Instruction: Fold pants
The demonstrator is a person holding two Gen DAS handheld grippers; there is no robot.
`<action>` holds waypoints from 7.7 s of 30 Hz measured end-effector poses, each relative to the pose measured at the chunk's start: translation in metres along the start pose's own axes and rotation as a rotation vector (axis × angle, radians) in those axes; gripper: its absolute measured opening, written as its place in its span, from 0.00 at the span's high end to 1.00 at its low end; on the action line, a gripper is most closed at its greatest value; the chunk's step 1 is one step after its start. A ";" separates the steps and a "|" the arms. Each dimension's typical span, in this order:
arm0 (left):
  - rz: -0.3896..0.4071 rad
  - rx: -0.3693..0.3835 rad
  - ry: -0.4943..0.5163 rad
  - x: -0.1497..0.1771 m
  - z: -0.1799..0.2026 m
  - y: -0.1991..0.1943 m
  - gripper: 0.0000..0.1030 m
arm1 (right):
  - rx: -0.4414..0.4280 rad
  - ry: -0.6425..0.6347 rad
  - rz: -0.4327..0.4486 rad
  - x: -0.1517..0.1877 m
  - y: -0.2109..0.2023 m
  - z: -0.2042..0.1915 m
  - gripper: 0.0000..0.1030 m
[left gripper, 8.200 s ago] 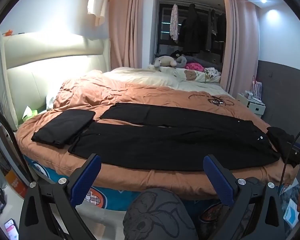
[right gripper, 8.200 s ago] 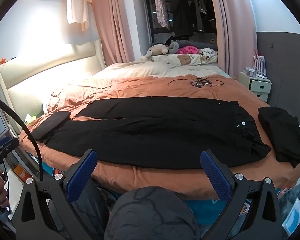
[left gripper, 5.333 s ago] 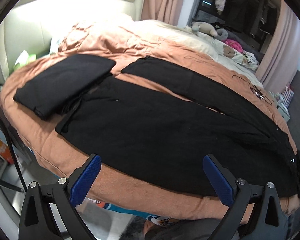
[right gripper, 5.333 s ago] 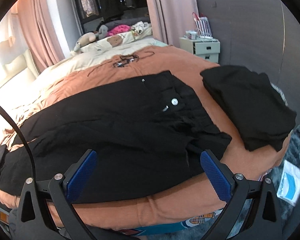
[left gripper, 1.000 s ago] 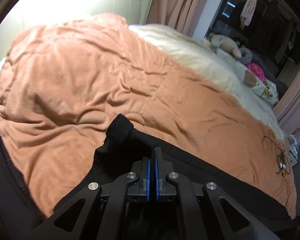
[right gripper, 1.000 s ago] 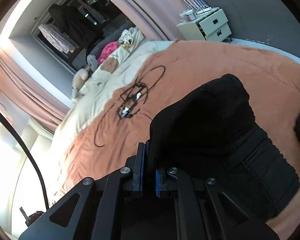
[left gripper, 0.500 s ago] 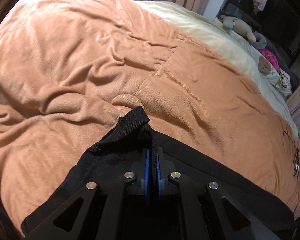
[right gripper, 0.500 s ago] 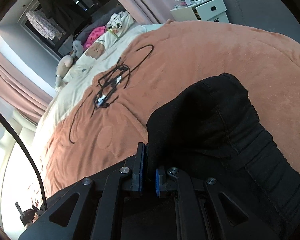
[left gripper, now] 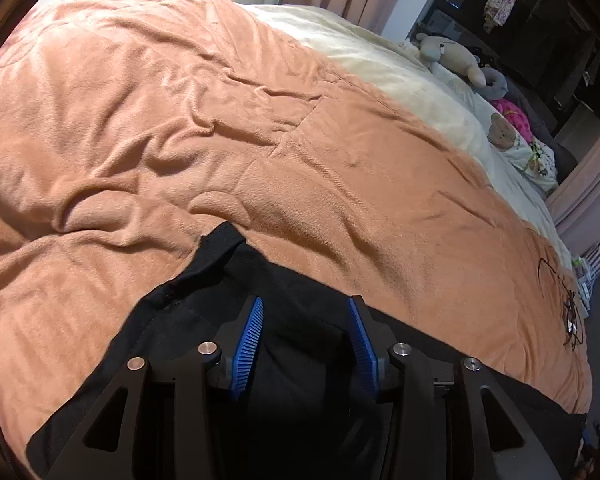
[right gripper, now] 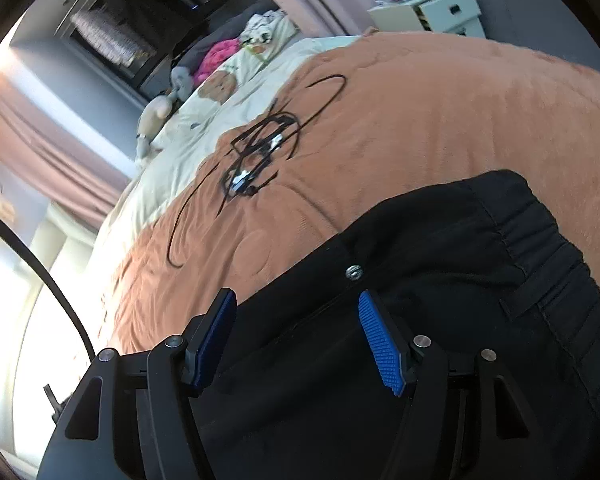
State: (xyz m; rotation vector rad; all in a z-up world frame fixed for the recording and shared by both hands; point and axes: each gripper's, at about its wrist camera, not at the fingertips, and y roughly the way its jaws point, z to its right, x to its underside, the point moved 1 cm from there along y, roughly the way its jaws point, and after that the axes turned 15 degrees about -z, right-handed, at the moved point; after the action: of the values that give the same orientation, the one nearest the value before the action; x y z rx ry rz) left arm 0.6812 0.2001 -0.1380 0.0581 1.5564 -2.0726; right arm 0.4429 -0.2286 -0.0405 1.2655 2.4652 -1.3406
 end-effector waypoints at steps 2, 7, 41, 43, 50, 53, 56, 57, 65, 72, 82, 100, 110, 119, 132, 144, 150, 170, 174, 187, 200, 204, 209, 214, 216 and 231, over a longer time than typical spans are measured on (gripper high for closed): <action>0.000 0.003 0.002 0.004 -0.003 -0.008 0.48 | 0.003 -0.021 -0.010 0.006 -0.004 -0.002 0.39; 0.005 -0.017 0.007 0.019 -0.015 -0.037 0.42 | 0.017 -0.050 -0.017 0.014 -0.014 -0.012 0.31; -0.072 0.034 -0.181 0.155 -0.105 -0.094 0.57 | 0.078 0.054 -0.015 0.139 -0.129 0.048 0.26; -0.086 -0.008 -0.188 0.156 -0.108 -0.085 0.66 | 0.081 0.068 -0.025 0.140 -0.128 0.056 0.26; -0.132 -0.048 -0.233 0.149 -0.123 -0.052 0.69 | 0.094 0.112 -0.074 0.145 -0.111 0.066 0.26; -0.151 -0.028 -0.262 0.146 -0.129 -0.043 0.68 | 0.082 0.134 -0.086 0.143 -0.106 0.069 0.26; -0.144 -0.014 -0.273 0.145 -0.131 -0.043 0.65 | 0.077 0.140 -0.080 0.140 -0.105 0.072 0.26; -0.145 -0.007 -0.279 0.145 -0.132 -0.042 0.64 | 0.079 0.138 -0.078 0.139 -0.105 0.072 0.26; -0.145 0.000 -0.352 0.152 -0.139 -0.053 0.56 | 0.072 0.136 -0.081 0.140 -0.101 0.074 0.23; -0.117 -0.036 -0.355 0.140 -0.143 -0.047 0.54 | 0.065 0.127 -0.079 0.142 -0.100 0.077 0.23; 0.025 0.086 -0.305 0.138 -0.135 -0.074 0.53 | 0.025 0.124 -0.054 0.144 -0.104 0.080 0.23; -0.008 0.063 -0.287 0.146 -0.134 -0.049 0.82 | 0.001 0.212 0.030 0.154 -0.103 0.092 0.24; -0.027 0.061 -0.307 0.142 -0.133 -0.042 0.84 | -0.002 0.217 0.056 0.138 -0.078 0.093 0.37; -0.011 0.083 -0.292 0.138 -0.133 -0.041 0.82 | -0.053 0.200 0.018 0.148 -0.071 0.090 0.59; 0.106 0.104 -0.319 0.123 -0.115 -0.098 0.95 | -0.063 0.184 0.122 0.126 -0.104 0.060 0.98; 0.140 0.132 -0.327 0.134 -0.117 -0.160 0.96 | -0.116 0.153 0.181 0.147 -0.136 0.052 0.99; 0.128 0.144 -0.337 0.169 -0.130 -0.187 0.96 | -0.113 0.158 0.159 0.162 -0.150 0.061 0.99; 0.087 0.204 -0.430 0.311 -0.194 -0.229 0.96 | -0.125 0.218 0.142 0.213 -0.210 0.083 0.99; 0.078 0.218 -0.449 0.333 -0.205 -0.234 0.96 | -0.124 0.230 0.139 0.223 -0.217 0.083 0.99; 0.059 0.219 -0.471 0.371 -0.232 -0.255 0.96 | -0.120 0.268 0.113 0.241 -0.233 0.093 0.99; -0.067 0.144 -0.544 0.397 -0.253 -0.213 0.95 | -0.058 0.392 0.005 0.257 -0.204 0.127 0.94; -0.086 0.119 -0.501 0.397 -0.243 -0.221 0.88 | 0.005 0.414 -0.040 0.254 -0.207 0.120 0.85; -0.085 0.093 -0.466 0.406 -0.232 -0.235 0.48 | 0.076 0.368 -0.031 0.251 -0.232 0.091 0.40; -0.101 0.046 -0.404 0.410 -0.203 -0.246 0.38 | 0.121 0.229 0.018 0.259 -0.254 0.055 0.20; -0.099 0.036 -0.378 0.408 -0.190 -0.251 0.29 | 0.113 0.180 0.045 0.261 -0.261 0.042 0.18; -0.030 -0.022 -0.080 0.384 -0.104 -0.290 0.00 | -0.027 -0.238 0.084 0.284 -0.266 -0.069 0.12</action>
State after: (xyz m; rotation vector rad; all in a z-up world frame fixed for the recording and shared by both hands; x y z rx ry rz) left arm 0.1966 0.1966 -0.0512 -0.0560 1.5402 -2.0539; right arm 0.0942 -0.0750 0.0642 1.1178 2.2376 -1.3453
